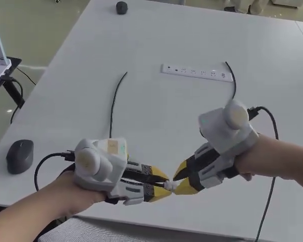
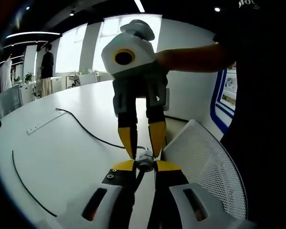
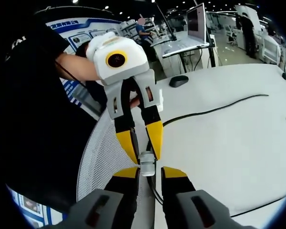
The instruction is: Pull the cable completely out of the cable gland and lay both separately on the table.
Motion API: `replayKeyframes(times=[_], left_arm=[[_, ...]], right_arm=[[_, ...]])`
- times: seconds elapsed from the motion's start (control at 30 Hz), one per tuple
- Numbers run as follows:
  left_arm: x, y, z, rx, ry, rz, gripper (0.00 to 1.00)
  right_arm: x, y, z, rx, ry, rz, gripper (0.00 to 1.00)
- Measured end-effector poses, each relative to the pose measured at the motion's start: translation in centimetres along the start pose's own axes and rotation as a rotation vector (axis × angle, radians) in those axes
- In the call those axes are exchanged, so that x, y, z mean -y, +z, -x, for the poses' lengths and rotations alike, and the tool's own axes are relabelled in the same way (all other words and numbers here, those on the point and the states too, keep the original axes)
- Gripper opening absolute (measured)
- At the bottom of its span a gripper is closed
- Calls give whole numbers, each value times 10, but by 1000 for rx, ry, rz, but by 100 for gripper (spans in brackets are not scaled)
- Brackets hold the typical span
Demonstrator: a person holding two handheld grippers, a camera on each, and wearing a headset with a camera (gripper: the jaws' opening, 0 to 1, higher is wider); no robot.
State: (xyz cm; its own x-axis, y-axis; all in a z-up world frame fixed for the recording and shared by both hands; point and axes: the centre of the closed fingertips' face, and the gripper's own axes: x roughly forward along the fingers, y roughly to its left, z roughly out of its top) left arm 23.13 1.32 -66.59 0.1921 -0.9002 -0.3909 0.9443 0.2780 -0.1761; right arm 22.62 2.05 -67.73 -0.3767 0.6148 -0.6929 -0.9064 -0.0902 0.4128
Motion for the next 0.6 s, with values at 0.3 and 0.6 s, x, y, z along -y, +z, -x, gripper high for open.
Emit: replayKeyframes(times=[0.3, 0.6], left_arm=[[-6, 0, 2, 2, 15, 32, 14], [-6, -2, 1, 7, 6, 115, 14]], right_arm=[[-2, 2, -3, 1, -35, 80, 8], [-1, 1, -2, -11, -117, 144, 5]])
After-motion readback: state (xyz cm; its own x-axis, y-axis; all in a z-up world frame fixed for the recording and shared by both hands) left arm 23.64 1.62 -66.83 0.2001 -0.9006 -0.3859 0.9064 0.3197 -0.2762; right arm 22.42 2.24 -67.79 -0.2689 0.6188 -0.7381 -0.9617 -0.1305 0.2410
